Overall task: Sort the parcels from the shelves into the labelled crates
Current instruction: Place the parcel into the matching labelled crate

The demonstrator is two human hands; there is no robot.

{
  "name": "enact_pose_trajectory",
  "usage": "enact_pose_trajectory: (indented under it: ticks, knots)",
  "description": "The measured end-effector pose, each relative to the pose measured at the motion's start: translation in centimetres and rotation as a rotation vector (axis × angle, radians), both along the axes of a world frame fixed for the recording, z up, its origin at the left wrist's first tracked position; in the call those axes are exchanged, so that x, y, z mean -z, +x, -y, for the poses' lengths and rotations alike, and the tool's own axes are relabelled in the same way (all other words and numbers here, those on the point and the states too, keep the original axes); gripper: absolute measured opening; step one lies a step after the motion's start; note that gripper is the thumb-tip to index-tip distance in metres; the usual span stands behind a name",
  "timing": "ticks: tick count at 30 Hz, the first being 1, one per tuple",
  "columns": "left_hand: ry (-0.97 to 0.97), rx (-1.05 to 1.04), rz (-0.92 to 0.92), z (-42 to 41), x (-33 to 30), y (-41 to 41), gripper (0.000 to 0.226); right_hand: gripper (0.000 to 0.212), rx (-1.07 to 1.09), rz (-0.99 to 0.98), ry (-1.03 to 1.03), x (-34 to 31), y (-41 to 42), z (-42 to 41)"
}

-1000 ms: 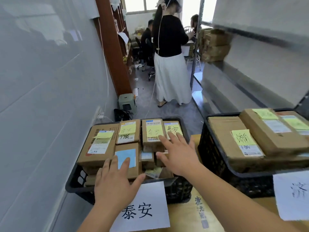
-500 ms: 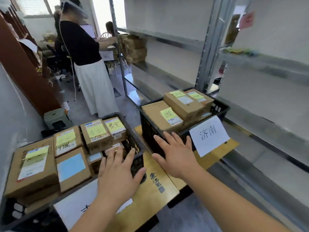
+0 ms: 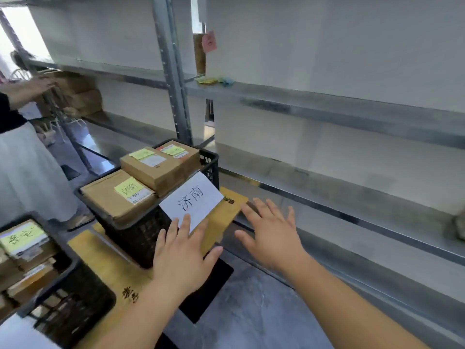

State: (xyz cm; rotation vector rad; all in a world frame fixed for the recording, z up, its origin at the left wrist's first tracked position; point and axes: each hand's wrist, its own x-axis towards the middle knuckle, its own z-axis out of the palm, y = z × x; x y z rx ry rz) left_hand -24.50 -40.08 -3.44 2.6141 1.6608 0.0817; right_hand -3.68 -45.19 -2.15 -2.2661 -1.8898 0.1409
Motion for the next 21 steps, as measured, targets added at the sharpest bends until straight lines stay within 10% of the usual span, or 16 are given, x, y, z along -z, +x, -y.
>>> enact_pose_trajectory:
  ticks: [21]
  knots:
    - [-0.041,0.508,0.005,11.0,2.1,39.9,0.083,0.072,0.505,-0.05,-0.084,3.7,33.5,20.6]
